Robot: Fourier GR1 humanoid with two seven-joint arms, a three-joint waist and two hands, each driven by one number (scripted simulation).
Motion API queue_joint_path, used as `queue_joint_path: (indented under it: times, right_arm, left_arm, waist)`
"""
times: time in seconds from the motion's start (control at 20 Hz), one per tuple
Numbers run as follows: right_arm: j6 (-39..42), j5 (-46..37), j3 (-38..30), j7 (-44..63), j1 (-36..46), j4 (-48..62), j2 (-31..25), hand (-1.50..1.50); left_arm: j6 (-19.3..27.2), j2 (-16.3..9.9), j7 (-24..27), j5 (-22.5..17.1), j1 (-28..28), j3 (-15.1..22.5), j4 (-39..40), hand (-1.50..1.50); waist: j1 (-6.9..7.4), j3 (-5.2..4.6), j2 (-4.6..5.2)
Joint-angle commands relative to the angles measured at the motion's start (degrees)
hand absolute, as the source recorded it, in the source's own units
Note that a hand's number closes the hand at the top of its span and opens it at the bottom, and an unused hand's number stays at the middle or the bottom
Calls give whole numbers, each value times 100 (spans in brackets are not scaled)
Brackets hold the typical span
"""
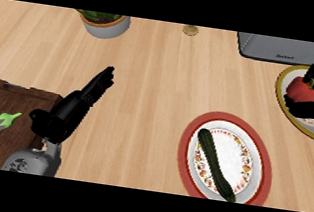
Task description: Pick the bell pepper from the plate and place it in the bowl
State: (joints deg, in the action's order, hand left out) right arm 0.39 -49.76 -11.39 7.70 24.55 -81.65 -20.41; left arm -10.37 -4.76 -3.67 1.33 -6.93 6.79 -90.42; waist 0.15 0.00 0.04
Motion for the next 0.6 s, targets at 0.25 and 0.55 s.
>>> queue_joint_path:
  times: [0.25,0.55]
  right_arm:
    - [-1687,-533,-698,-1090,738,2365,-803,150]
    - [-1298,-752,-598,-1190,1344,4185,-1084,150]
  left_arm:
    - [-153,-57,-71,-11,270,86,-354,0]
    - [-200,-19,-67,-79,-57,-49,4,0]
  waist:
    - [119,8,32]
    - [195,8,80]
